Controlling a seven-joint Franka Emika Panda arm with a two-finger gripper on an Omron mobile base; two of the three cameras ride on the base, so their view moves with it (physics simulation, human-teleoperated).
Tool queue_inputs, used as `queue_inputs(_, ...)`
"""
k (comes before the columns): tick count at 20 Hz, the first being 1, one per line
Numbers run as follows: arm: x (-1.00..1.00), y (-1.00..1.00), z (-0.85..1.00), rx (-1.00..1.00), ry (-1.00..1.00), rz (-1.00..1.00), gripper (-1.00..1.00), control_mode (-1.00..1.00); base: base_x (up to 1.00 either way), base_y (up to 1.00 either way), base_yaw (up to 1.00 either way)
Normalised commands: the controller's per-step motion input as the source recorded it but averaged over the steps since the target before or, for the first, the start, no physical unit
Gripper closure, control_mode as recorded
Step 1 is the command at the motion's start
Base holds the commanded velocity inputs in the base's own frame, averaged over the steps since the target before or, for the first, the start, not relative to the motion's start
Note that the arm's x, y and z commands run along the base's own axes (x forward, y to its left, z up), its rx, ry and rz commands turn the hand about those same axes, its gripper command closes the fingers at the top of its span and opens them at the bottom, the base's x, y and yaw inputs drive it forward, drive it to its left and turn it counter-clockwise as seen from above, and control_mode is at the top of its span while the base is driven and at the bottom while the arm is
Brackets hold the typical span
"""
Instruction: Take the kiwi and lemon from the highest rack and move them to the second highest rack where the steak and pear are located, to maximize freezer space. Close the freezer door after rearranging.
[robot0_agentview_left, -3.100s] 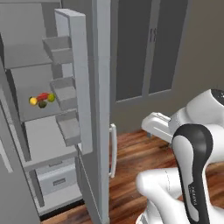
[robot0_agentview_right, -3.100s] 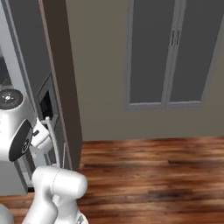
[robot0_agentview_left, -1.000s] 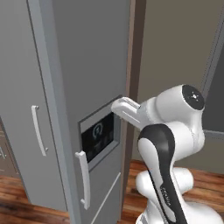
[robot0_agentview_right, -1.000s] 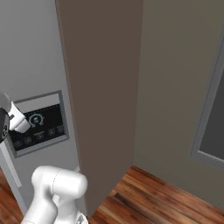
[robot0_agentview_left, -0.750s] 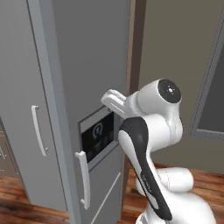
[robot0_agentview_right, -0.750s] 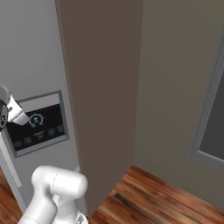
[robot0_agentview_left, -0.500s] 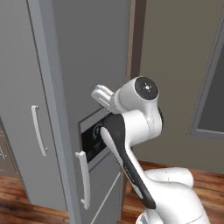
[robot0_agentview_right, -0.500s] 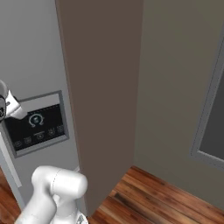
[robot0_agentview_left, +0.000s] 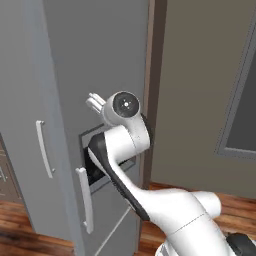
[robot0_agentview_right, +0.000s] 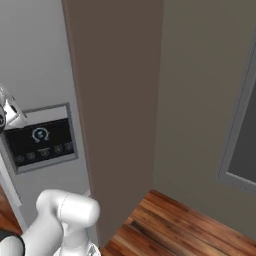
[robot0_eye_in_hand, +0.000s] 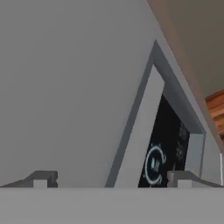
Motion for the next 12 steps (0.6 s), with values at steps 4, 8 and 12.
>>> queue_inputs(4, 0.75, 0.38, -0.15, 0.00, -0.05, -0.15, -1.00, -1.00, 0.00, 0.00, 0.00)
queue_inputs(8, 0.70, 0.26, -0.07, 0.00, -0.07, -0.23, -1.00, -1.00, 0.00, 0.00, 0.00)
queue_inputs(12, 0.67, 0.02, -0.05, 0.00, -0.05, -0.35, -1.00, -1.00, 0.00, 0.00, 0.00)
